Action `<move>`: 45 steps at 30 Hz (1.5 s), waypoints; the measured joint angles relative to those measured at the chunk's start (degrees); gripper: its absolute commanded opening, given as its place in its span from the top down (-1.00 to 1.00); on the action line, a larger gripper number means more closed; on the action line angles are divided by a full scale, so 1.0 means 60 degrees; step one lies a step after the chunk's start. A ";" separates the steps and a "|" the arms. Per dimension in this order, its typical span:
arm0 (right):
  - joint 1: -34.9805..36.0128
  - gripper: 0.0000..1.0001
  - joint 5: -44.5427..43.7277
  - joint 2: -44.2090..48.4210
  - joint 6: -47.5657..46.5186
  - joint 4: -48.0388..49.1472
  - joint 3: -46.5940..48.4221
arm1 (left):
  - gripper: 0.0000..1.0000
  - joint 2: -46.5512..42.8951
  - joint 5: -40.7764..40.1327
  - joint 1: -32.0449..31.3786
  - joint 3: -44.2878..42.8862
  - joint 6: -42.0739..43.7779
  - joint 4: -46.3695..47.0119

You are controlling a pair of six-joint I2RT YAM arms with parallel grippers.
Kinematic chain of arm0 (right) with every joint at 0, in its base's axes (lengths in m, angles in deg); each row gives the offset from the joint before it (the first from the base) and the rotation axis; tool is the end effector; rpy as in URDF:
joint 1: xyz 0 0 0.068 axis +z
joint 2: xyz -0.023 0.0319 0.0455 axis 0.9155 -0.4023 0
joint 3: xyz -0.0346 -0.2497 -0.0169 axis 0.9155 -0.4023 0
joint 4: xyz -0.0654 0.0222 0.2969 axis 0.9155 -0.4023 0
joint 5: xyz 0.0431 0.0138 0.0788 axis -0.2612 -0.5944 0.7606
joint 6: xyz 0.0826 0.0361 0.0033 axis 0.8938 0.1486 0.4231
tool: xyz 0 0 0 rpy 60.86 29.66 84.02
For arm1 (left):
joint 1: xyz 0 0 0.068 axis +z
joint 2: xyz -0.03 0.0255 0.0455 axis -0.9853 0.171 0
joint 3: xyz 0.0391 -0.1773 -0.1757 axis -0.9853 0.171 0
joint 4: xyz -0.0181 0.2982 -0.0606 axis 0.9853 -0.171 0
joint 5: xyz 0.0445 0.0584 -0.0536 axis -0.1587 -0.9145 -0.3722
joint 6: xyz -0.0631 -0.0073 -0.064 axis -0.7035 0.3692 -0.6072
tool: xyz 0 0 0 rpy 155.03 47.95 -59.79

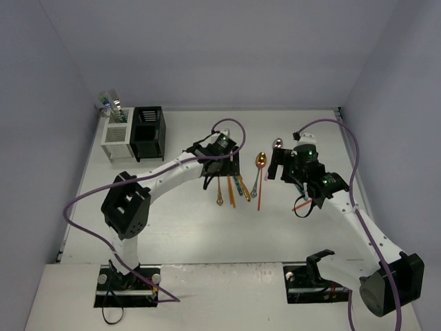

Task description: Sort the eating utensils into containers

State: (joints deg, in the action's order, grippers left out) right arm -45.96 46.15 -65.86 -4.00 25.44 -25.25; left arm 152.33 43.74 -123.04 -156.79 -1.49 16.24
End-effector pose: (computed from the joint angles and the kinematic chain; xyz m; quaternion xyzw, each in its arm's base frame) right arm 0.3223 0.1146 0.2624 0.0123 0.8440 0.1625 0.5110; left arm 0.3613 -0.3252 0.1957 -0.0157 0.9308 -0.2141 0.2958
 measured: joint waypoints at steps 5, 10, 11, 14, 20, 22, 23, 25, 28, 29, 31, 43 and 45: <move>-0.0019 -0.93 0.0061 0.0333 0.0106 -0.0114 -0.0164 | 0.03 0.1171 -0.0127 -0.0138 -0.0312 -0.0376 -0.0004; -0.0025 -0.93 0.0172 0.0600 0.0151 -0.0143 -0.0257 | 0.35 0.1919 -0.0216 -0.0155 -0.0368 -0.0564 -0.0021; -0.0026 -0.93 0.0193 0.0663 0.0150 -0.0148 -0.0290 | 0.38 0.2027 -0.0234 -0.0156 -0.0385 -0.0590 -0.0030; -0.0026 -0.93 0.0248 0.0880 0.0146 -0.0212 -0.0378 | 0.43 0.2242 -0.0274 -0.0155 -0.0520 -0.0647 -0.0066; -0.0026 -0.93 0.0305 0.1106 0.0134 -0.0316 -0.0425 | 0.55 0.2449 -0.0322 -0.0159 -0.0933 -0.0669 -0.0044; -0.0026 -0.93 0.0323 0.1116 0.0127 -0.0349 -0.0425 | 0.56 0.2530 -0.0357 -0.0156 -0.1014 -0.0671 -0.0030; -0.0026 -0.93 0.0324 0.1121 0.0126 -0.0355 -0.0427 | 0.56 0.2568 -0.0361 -0.0157 -0.1025 -0.0672 -0.0028; -0.0026 -0.93 0.0324 0.1136 0.0107 -0.0360 -0.0429 | 0.56 0.2640 -0.0366 -0.0156 -0.1033 -0.0702 -0.0016; -0.0026 -0.94 0.0324 0.1163 0.0067 -0.0378 -0.0436 | 0.57 0.2665 -0.0363 -0.0155 -0.1049 -0.0739 0.0000; -0.0026 -0.94 0.0324 0.1171 0.0058 -0.0385 -0.0439 | 0.59 0.2666 -0.0366 -0.0155 -0.1049 -0.0745 0.0006; -0.0026 -0.94 0.0324 0.1172 0.0024 -0.0397 -0.0451 | 0.61 0.2666 -0.0367 -0.0155 -0.1049 -0.0753 0.0003; -0.0026 -0.94 0.0324 0.1179 -0.0136 -0.0571 -0.0496 | 0.67 0.2343 -0.0451 -0.0112 -0.0440 -0.0811 0.0086; -0.0026 -0.94 0.0325 0.1199 -0.0157 -0.0573 -0.0505 | 0.67 0.2249 -0.0450 -0.0103 -0.0281 -0.0810 0.0095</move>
State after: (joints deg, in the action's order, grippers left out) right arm -46.11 48.10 -58.67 -4.94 22.00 -28.28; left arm 165.82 41.04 -123.66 -158.48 -6.35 16.81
